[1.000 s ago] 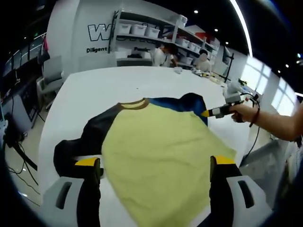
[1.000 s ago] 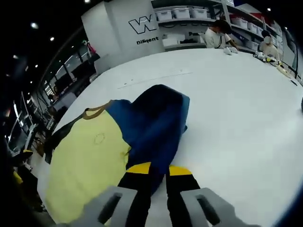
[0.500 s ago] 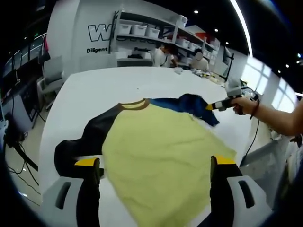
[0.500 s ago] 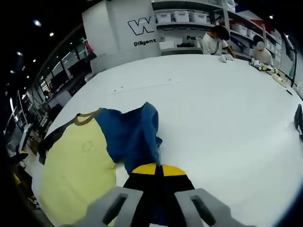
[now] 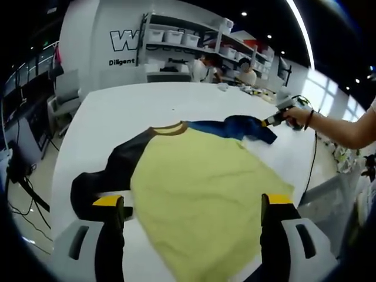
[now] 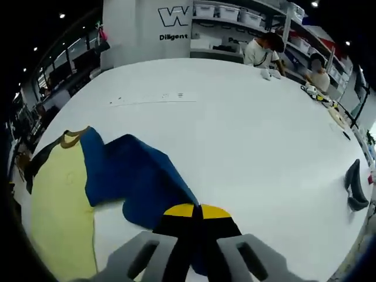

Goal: Fold the garment on the visible template until the final outline fits inside the template.

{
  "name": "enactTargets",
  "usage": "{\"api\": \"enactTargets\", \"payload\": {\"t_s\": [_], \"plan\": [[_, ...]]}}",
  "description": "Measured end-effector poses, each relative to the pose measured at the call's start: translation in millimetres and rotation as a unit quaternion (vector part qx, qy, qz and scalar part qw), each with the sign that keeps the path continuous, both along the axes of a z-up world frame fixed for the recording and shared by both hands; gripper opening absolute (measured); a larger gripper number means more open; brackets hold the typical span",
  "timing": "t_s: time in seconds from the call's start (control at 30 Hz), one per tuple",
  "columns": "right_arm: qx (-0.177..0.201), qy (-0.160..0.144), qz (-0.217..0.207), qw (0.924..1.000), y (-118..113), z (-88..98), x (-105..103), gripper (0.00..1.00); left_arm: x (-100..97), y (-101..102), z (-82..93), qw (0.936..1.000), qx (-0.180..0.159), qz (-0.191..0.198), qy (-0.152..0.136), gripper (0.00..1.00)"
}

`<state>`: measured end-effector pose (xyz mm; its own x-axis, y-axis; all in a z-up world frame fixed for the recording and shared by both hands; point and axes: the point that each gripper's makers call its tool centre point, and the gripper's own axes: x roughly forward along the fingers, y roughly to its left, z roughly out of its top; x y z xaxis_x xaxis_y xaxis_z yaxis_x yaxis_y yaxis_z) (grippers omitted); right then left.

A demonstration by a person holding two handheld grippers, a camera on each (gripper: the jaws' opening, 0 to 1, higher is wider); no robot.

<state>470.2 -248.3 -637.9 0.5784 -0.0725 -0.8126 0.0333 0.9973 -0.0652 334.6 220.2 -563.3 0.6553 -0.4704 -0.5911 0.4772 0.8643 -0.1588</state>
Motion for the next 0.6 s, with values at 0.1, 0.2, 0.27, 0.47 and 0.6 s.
{"api": "enactTargets", "payload": {"t_s": [0.1, 0.2, 0.27, 0.47, 0.6], "plan": [[-0.007, 0.004, 0.004, 1.0, -7.3, -1.8, 4.0, 0.0, 0.2, 2.1, 0.1, 1.0, 0.001, 0.003, 0.0, 0.98], [-0.014, 0.001, 0.009, 0.9999, -14.8, -1.0, 8.8, 0.0, 0.2, 3.6, -0.1, 1.0, 0.002, 0.005, 0.0, 0.97], [-0.014, -0.017, 0.01, 0.9997, -18.0, 3.8, 13.6, 0.0, 0.1, 4.3, -0.7, 1.0, 0.003, 0.005, 0.0, 0.97], [0.015, -0.084, -0.012, 0.9963, -20.0, 20.7, 21.7, 0.19, 0.7, 3.6, 1.0, 1.0, 0.0, 0.007, -0.003, 0.98], [0.025, -0.1, -0.03, 0.9942, -20.2, 22.9, 13.1, 0.31, 1.3, 2.4, 2.8, 1.0, -0.001, 0.007, -0.004, 0.98]]}}
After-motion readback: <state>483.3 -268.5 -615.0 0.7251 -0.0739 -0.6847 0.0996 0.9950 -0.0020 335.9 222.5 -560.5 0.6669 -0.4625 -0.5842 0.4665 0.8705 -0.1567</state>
